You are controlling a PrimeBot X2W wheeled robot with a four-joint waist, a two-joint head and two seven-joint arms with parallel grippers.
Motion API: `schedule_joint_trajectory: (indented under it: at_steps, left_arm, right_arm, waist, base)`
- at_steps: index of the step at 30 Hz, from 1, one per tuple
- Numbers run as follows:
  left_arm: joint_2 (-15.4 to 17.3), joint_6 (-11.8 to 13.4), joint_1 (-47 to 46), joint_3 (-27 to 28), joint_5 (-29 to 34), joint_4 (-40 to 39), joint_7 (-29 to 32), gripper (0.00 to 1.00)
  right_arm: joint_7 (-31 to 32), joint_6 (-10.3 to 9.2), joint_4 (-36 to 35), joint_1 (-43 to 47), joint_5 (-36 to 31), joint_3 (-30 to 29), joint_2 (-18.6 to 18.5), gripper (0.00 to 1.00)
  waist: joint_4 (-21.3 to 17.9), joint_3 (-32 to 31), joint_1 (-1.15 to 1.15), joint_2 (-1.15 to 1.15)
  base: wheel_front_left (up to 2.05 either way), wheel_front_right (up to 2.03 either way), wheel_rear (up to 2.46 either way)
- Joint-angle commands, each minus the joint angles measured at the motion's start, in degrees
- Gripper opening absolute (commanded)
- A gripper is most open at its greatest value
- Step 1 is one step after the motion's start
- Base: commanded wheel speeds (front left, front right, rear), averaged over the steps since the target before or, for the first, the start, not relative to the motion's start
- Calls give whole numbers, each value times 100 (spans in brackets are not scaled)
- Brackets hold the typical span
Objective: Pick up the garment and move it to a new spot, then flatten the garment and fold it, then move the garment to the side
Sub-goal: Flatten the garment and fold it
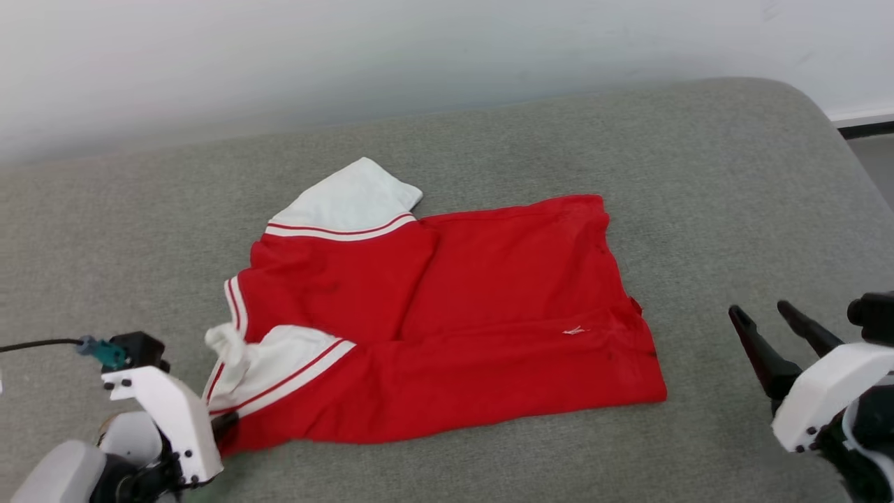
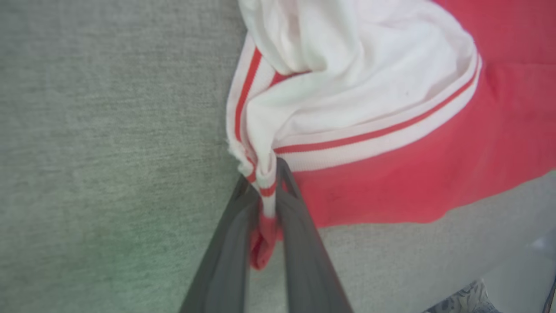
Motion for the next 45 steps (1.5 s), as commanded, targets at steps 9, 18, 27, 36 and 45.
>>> schedule_joint_trajectory:
  at_steps: [9,18,27,36,45]
  left_arm:
    - [-27,122,-384,-16,484,-819,-518,0]
    - [-149,311,-501,-160,751,-1454,-634,0]
    - [-183,400,-273,-176,696,-1512,-675,0]
    - [-189,605,133,-78,733,-1614,-994,0]
    - [-26,901,1008,34,579,-1969,-1021,0]
  right_arm:
    - [2384,-4,325,-328,708,81,-273,100]
    - [3118,-4,1138,-770,864,520,90,100]
    - [3152,4,1593,-948,1183,962,146,0]
    - [2767,-3,1379,-1140,1275,1159,-261,0]
    - [2691,-3,1371,-796,1337,1380,-279,0]
  waist:
    - [524,322,0,0]
    - [857,736,0,0]
    - [912,632,0,0]
    - [813,-18,0,0]
    - [713,-818,0,0]
  base:
    - [0,0,0]
    - [0,0,0]
    - [0,0,0]
    - [0,0,0]
    - [0,0,0]
